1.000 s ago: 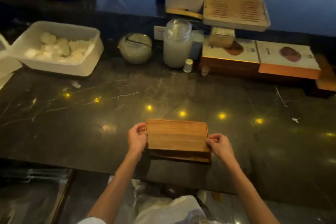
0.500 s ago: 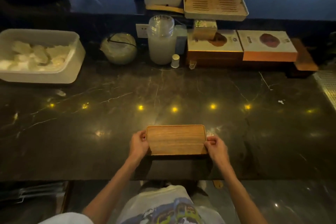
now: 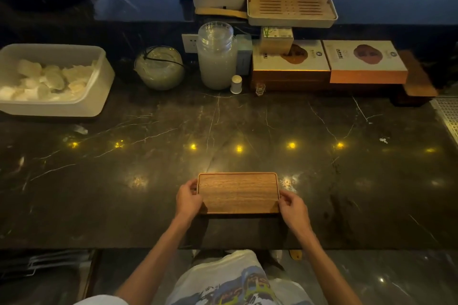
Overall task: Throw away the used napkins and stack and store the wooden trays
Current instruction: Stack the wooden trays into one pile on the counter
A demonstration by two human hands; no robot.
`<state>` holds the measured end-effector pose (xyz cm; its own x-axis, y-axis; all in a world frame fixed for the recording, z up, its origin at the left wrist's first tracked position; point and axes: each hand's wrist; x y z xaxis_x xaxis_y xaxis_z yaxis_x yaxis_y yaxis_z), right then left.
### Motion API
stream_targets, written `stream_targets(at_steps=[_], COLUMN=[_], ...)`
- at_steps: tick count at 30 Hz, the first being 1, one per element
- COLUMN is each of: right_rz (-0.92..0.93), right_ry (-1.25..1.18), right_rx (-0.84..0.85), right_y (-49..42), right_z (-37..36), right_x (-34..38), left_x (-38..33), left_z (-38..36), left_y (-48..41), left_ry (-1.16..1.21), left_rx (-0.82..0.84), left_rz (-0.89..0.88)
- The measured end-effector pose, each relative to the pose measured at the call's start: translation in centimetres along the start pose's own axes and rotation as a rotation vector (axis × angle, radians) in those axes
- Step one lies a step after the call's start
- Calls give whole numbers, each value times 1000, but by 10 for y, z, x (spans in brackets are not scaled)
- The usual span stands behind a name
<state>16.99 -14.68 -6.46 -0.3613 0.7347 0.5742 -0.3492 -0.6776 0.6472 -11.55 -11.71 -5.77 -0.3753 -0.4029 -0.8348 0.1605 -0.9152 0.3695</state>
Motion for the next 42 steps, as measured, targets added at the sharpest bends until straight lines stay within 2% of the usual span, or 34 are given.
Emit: stream_targets(at_steps=[10,16,21,28,42], right_rz=[31,-60,-95,-100,-100], right_ry=[-46,-119,-235,-312,-310], right_rx=[61,48,145,304,277], right_y=[2,1,5,2,7], right_z=[2,0,-2,-6,-6], right_x=[1,1,15,20,24], left_x=[1,1,-2,-6,-2], left_z=[1,6,5,0,3], left_y=[-1,-3,0,0,-3], left_ry=[-5,30,212,254,262], left_rx=[6,-12,105,122,142], left_rz=[11,52,155,224,230])
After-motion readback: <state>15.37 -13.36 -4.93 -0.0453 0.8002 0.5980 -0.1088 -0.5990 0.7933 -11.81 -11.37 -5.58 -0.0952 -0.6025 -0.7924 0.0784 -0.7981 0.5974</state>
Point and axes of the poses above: each hand's wrist, its own y-axis away from the middle knuckle, its own z-axis out of the back of the hand, x = y × z, and after that the axes turned 12 degrees about -z, right-handed
